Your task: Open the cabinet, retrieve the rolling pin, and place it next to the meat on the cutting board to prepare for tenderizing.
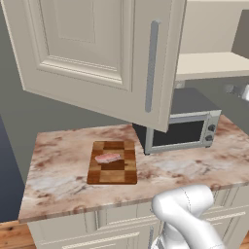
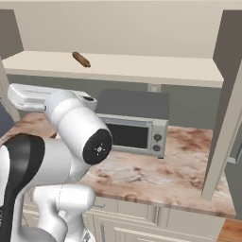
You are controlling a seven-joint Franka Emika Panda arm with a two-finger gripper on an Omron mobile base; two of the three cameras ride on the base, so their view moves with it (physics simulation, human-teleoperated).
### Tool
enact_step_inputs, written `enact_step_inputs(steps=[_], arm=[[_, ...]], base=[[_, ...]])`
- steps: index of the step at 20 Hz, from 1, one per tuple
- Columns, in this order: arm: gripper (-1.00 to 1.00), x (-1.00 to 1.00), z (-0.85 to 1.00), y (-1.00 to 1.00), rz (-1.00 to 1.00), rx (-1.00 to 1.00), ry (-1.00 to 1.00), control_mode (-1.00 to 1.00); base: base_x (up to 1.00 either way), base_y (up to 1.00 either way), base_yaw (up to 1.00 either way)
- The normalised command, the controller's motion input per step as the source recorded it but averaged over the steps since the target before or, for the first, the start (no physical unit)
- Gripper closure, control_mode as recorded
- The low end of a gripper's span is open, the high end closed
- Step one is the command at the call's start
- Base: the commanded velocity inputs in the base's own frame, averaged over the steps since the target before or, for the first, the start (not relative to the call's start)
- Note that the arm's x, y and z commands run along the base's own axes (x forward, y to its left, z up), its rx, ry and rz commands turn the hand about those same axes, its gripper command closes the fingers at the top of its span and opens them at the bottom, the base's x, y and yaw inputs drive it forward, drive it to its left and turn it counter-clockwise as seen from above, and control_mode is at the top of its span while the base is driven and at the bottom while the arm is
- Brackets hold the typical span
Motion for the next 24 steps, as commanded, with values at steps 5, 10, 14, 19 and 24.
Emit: enact_step_inputs(steps=[5,10,14,19,24], arm=[[-1.0,0.34,-0.02,0.19,0.24,0.03,0.17,-1.0],[-1.0,0.04,-0.03,0.45,0.21,0.0,0.11,-1.0],[-1.0,0.06,-0.04,0.53,0.2,0.0,0.12,-1.0],[-1.0,0.19,-0.05,0.45,0.21,0.0,0.14,-1.0],[-1.0,0.36,-0.09,0.28,0.24,0.03,0.14,-1.0]], base=[[0.0,0.0,0.0],[0.0,0.0,0.0],[0.0,0.0,0.0],[0.0,0.0,0.0],[0.0,0.0,0.0]])
